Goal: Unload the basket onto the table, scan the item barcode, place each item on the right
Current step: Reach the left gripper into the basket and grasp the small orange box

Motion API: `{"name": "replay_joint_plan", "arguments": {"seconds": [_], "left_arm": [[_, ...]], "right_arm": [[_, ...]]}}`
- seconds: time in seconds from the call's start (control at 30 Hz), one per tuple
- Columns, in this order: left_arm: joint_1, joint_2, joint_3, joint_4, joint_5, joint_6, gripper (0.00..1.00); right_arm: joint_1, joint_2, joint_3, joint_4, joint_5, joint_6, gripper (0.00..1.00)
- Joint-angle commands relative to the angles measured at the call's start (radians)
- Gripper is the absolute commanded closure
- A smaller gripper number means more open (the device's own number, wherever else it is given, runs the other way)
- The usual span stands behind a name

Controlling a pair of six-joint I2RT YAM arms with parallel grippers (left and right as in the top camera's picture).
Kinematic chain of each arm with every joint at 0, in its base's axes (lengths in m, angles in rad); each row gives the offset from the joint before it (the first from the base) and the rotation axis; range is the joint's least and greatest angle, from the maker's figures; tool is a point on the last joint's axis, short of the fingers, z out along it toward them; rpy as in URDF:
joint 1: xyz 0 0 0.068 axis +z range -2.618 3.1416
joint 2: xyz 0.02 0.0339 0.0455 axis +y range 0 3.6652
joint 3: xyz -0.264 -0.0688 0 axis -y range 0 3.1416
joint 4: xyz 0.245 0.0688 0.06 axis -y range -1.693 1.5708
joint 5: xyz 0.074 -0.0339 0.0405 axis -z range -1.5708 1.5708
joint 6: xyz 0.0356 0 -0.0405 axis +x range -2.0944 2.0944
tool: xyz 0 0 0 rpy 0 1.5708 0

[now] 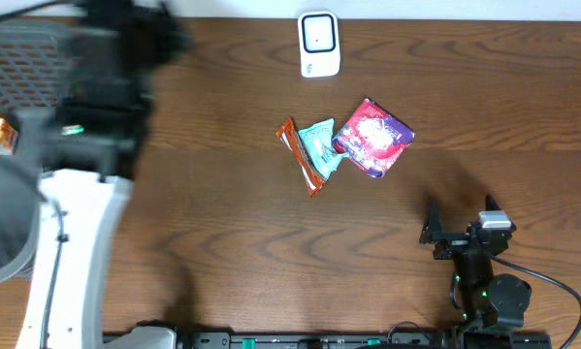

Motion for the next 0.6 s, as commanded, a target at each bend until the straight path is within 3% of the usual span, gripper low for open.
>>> {"name": "replay_joint_plan", "arguments": {"seconds": [0.0, 0.17, 0.27, 0.4, 0.57], "left_arm": [[0.267, 0.031, -0.008, 0.0, -0.142, 0.065, 0.02], [0.534, 0.099, -0.009, 0.012, -0.077, 0.065, 0.0], [0.672, 0.164, -0.009, 0.013, 0.086, 0.065, 0.06], [0.737, 0.249, -0.009, 0.015, 0.223, 0.112, 0.08], [0.734, 0.364, -0.011, 0.021, 0.319, 0.3, 0.08]], "right_arm": [[0.008, -0.001, -0.001, -0.004, 0.001, -0.018, 0.01], [0.008, -0.001, -0.001, -0.003, 0.001, -0.018, 0.01], [0.008, -0.001, -0.001, -0.003, 0.001, -0.018, 0.01], [0.008, -0.001, -0.001, -0.003, 0.001, -0.018, 0.01], [0.008, -0.001, -0.001, -0.003, 0.001, -0.018, 0.01]]}}
